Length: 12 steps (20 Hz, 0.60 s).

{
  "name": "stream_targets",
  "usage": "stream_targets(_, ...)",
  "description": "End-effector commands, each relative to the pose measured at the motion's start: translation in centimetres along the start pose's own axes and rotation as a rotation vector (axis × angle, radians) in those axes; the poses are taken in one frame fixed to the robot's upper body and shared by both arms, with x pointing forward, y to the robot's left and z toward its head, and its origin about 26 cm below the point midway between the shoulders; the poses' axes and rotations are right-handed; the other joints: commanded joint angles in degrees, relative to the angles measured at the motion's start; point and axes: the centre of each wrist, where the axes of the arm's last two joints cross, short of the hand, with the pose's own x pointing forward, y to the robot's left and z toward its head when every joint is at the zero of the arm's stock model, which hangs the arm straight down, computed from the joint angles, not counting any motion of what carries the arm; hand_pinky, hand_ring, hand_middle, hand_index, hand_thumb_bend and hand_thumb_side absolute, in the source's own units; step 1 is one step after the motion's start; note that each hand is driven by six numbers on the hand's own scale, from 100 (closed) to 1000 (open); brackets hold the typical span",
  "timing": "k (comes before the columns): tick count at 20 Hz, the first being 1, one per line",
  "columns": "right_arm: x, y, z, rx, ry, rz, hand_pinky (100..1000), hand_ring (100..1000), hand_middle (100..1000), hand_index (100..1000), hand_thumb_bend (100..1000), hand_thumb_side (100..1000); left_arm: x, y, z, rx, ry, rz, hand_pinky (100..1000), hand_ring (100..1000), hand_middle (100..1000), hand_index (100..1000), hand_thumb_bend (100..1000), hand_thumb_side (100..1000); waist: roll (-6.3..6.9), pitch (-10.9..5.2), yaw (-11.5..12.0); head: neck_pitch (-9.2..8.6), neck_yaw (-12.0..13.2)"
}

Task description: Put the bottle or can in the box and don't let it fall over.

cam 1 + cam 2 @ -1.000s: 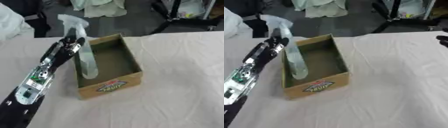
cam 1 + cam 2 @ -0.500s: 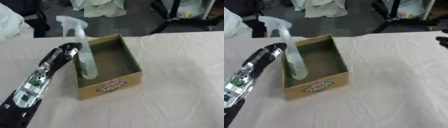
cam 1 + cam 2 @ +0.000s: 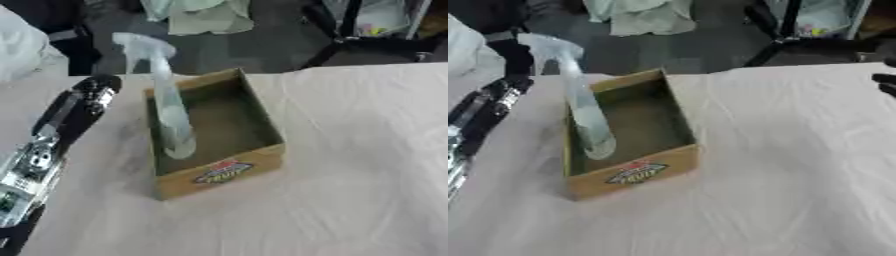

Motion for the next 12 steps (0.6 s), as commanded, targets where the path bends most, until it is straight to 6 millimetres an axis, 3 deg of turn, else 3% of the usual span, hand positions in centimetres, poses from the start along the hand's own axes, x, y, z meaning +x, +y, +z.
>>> stream_targets(1, 1.5, -1.2, -0.5, -0.017, -0.04, 0.02, 884, 750, 799, 843, 100, 814, 0.7, 2.7, 0.8, 0.049, -0.033, -0.033, 1000, 964, 915, 826, 242, 868, -0.33, -1.77, 0.33, 0.49, -0.27)
stream_targets(12, 1.3, -1.6, -0.1, -0.034, -0.038, 0.014, 883, 750, 800, 842, 100, 795, -3.3, 5.5, 4.3, 0.225, 0.052, 0.062, 1000, 961, 919, 829, 122, 959, -1.61, -3.97, 1.45, 4.18, -0.73)
